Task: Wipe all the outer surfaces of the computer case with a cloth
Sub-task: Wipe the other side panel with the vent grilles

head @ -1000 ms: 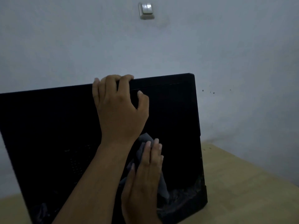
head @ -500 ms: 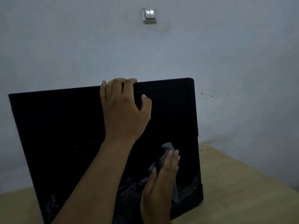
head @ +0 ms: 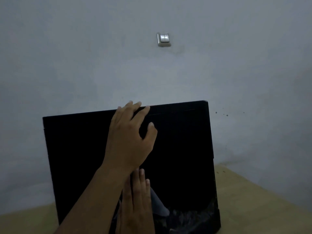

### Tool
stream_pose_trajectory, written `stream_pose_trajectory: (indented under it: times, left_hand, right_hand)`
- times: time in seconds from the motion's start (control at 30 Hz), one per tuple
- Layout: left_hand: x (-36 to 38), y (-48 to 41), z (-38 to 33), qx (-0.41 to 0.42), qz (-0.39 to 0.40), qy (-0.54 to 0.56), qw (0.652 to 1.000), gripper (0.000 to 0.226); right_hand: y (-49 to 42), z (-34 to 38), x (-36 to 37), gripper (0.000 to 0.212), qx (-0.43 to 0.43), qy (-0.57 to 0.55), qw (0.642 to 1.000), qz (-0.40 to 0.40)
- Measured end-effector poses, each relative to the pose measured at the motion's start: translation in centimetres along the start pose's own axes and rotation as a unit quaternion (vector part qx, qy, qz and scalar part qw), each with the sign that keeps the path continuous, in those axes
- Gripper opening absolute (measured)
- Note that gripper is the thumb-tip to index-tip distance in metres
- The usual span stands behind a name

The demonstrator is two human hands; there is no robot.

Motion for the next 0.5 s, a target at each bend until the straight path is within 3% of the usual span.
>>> stream_pose_trajectory:
  times: [0.07,0.17,0.23,0.37,0.5]
  left_hand:
    - [-1.0,1.3,0.8,-0.005,0.001,-0.003,1.000,0.058]
    - [-2.5,4.1,2.6,-0.017,-0.030,-0.028,0.999,0.058]
    - [-3.3,6.1,3.9,-0.046,-0.059,-0.037,0.997,0.062]
    - [-4.6,9.1,5.6,-0.104,-0.112,-0.017,0.988,0.068]
    - [-5.1,10.7,6.5,-0.136,-0.154,0.038,0.978,0.069]
  right_hand:
    - [2.8,1.3,-1.1,0.064,-0.099,0.005,0.995,0.009]
    - [5.4,1.9,-0.7,0.063,-0.231,0.080,0.966,0.086]
    - [5.3,0.6,-1.5,0.063,-0.255,0.082,0.956,0.122]
    - [5.0,0.4,-2.4,0.064,-0.247,0.070,0.957,0.135]
    - [1.9,0.8,-2.6,0.057,-0.103,0.008,0.994,0.026]
Point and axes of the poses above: each hand's wrist, its own y-axis away from the middle knuckle, its own x-axis out of the palm, z = x × y, the point moved 4 cm from there along -y, towards the middle knuckle, and after that the axes turned 4 degrees about -z, right-handed, at the moved point
